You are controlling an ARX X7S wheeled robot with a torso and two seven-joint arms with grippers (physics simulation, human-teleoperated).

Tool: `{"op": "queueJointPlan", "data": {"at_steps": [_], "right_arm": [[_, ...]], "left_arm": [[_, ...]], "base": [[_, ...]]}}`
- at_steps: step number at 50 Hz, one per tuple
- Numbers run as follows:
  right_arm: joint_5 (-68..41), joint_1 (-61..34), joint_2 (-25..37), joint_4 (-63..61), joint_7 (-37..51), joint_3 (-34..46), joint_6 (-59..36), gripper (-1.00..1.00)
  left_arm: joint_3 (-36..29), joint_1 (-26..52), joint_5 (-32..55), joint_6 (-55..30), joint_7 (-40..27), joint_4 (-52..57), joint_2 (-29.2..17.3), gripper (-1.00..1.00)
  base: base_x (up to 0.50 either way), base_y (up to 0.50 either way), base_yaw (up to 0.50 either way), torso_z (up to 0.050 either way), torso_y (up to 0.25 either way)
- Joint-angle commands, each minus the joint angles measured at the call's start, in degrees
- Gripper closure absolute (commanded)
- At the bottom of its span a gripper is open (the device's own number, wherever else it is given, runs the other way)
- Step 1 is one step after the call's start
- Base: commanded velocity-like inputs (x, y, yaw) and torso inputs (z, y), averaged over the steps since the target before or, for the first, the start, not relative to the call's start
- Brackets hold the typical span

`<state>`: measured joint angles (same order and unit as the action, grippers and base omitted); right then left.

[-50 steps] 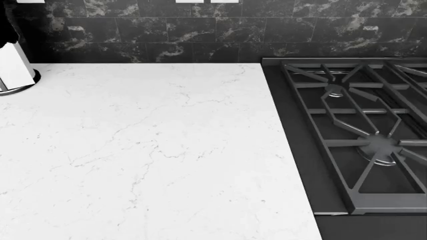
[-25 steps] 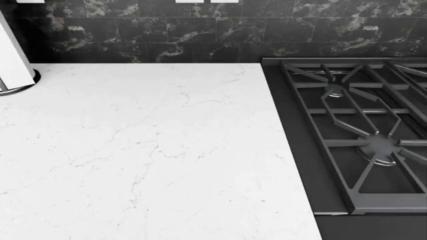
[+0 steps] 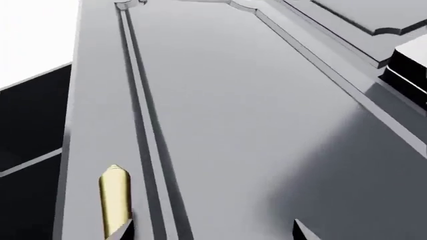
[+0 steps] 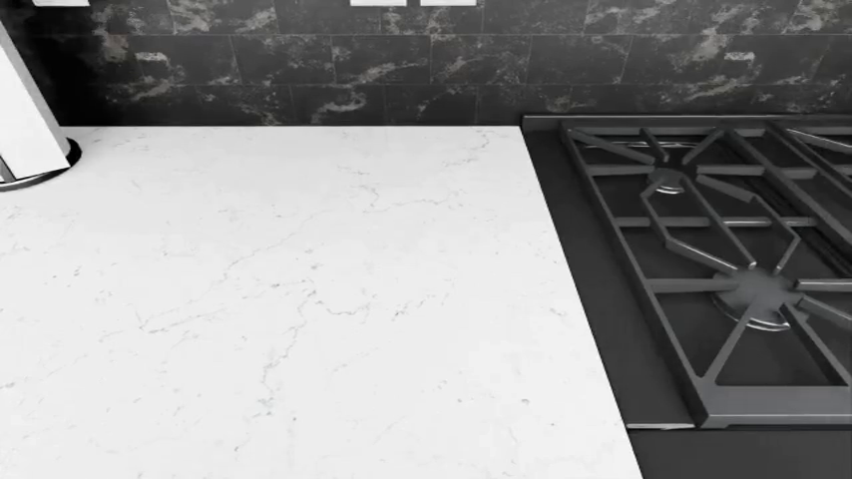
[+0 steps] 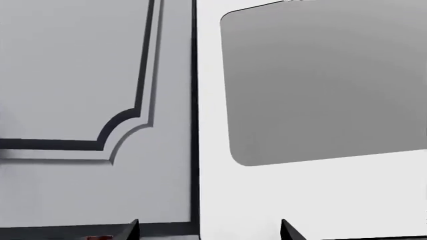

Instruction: Pick and place the shaker into the drawer. Then close the cabinet.

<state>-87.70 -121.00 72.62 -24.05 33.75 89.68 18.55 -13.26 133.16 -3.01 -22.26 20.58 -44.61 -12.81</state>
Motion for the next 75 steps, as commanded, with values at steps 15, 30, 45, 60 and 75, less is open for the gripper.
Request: {"op": "queueJointPlan", "data": {"at_steps": [15,30,45,60,75], "right_arm": [[2.63,5.68,2.62,-2.45,-0.1,2.83,-0.44,-1.0],[5.52,11.49,-1.85,1.95,-0.59,5.09,2.83,-1.0],[4.06,15.1,-4.7,-2.34,4.78,3.94,9.21,-1.0],[4.41,19.07,-6.38,-2.84,8.79,5.02,10.92,-1.0],[6.11,20.09,-6.75,-3.32,9.22,5.06,10.85,-1.0]], "left_arm": [[-8.43,-21.81,2.28,1.31,-5.1,-30.38,2.52,-1.0],[-8.43,-21.81,2.28,1.31,-5.1,-30.38,2.52,-1.0],[11.51,-61.99,8.76,-44.52,1.56,36.67,-0.56,-1.0],[37.72,-78.83,80.39,-66.98,-52.37,97.62,-9.92,-1.0],[35.18,-82.75,80.52,-62.2,-53.32,97.57,-12.25,-1.0]], "base": [[0.0,0.0,0.0,0.0,0.0],[0.0,0.0,0.0,-0.002,0.0],[0.0,0.0,0.0,-0.001,0.0],[0.0,0.0,0.0,-0.001,0.0],[0.0,0.3,0.0,0.0,0.0]]}}
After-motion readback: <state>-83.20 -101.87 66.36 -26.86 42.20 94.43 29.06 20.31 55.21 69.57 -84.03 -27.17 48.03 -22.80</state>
